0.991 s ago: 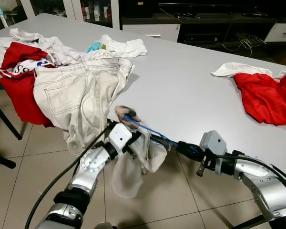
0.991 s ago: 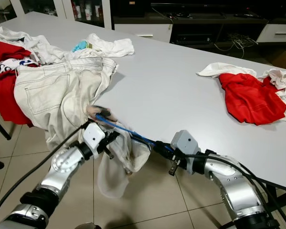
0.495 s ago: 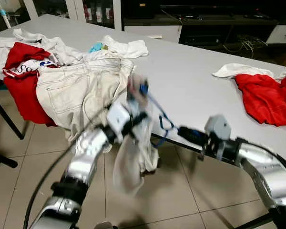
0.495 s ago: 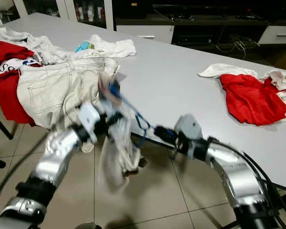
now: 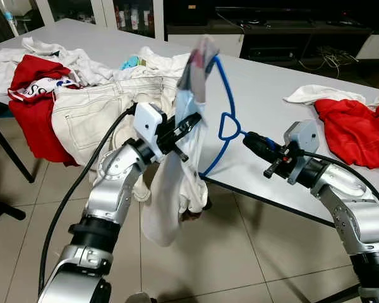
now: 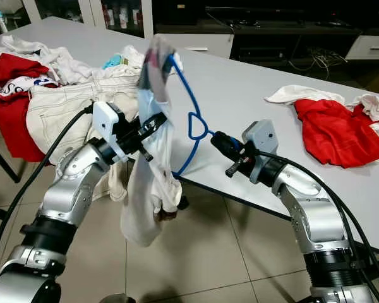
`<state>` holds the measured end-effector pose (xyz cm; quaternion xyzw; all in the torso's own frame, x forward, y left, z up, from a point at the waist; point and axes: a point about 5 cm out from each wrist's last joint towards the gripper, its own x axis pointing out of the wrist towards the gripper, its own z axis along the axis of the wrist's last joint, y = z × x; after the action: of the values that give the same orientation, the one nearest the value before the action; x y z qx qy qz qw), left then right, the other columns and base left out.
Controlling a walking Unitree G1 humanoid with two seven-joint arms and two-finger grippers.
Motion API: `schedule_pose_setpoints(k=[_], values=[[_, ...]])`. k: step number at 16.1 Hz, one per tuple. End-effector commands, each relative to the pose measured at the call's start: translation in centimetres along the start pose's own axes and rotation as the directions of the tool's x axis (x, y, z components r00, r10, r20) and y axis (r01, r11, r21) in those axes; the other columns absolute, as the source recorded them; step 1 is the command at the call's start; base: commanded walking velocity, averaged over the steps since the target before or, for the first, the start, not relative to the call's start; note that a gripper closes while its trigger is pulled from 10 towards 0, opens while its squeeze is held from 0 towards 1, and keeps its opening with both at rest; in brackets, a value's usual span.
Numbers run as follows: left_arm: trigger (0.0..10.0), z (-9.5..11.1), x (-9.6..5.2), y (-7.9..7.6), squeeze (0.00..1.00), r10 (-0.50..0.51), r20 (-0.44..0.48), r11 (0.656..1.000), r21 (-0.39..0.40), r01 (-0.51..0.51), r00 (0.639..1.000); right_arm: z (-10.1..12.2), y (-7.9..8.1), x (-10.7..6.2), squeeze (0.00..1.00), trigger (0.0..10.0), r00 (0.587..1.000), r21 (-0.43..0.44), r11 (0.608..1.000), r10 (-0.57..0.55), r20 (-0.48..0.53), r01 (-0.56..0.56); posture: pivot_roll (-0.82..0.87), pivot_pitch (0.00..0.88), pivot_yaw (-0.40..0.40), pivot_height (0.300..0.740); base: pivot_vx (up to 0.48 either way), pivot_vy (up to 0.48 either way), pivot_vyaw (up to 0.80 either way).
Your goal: Hang hanger
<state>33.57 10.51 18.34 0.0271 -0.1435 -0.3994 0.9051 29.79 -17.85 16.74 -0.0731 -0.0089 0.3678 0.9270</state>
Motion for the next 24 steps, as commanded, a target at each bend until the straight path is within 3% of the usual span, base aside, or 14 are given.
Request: schedule_pose_setpoints(k=[1, 4, 6, 12, 15, 20, 24], values=[[10.0, 1.3, 0.8, 0.5, 0.0, 0.01, 0.042, 1.0, 0.014, -0.01, 0.999, 0.9, -1.2, -0.4, 0.0, 10.0, 0.997, -0.03, 0.997, -0.074, 0.018, 0.075, -0.04, 0.0, -0.016, 0.74, 0.0, 0.0, 0.0], [10.0, 2.0, 1.5, 2.0, 0.0, 0.12, 0.069, 0.993, -0.017, -0.119, 0.99, 1.1, -1.7, -0.2, 0.0, 10.0, 0.991, -0.075, 0.989, -0.131, 0.006, 0.131, -0.04, 0.0, -0.016, 0.74, 0.0, 0.0, 0.0], [10.0, 2.6, 2.4, 3.8, 0.0, 0.294, 0.089, 0.955, -0.079, -0.287, 0.952, 1.3, -2.2, 0.3, 0.0, 10.0, 0.984, -0.112, 0.978, -0.178, -0.006, 0.176, -0.05, 0.0, -0.014, 0.74, 0.0, 0.0, 0.0], [10.0, 1.3, 3.6, 4.3, 0.0, 0.375, 0.009, 0.926, -0.041, -0.375, 0.927, 0.5, -1.4, 2.8, 0.0, 10.0, 0.966, -0.156, 0.958, -0.253, -0.056, 0.242, -0.06, 0.0, -0.002, 0.74, 0.0, 0.0, 0.0], [10.0, 1.9, 3.7, 4.6, 0.0, 0.389, 0.036, 0.921, -0.039, -0.388, 0.92, -0.6, -1.0, 2.3, 0.0, 10.0, 0.969, -0.236, 0.956, -0.21, -0.13, 0.176, -0.06, 0.0, -0.001, 0.74, 0.0, 0.0, 0.0], [10.0, 3.4, 3.5, 5.5, 0.0, 0.398, 0.101, 0.917, -0.029, -0.397, 0.912, -0.6, -2.1, 1.7, 0.0, 10.0, 0.948, -0.43, 0.89, -0.252, -0.192, 0.15, -0.06, 0.0, -0.001, 0.74, 0.0, 0.0, 0.0], [10.0, 5.1, 3.4, 6.1, 0.0, 0.387, 0.159, 0.92, -0.009, -0.391, 0.908, 0.9, -3.5, 1.8, 0.0, 10.0, 0.928, -0.625, 0.765, -0.33, -0.171, 0.157, -0.05, 0.0, -0.007, 0.74, 0.0, 0.0, 0.0]])
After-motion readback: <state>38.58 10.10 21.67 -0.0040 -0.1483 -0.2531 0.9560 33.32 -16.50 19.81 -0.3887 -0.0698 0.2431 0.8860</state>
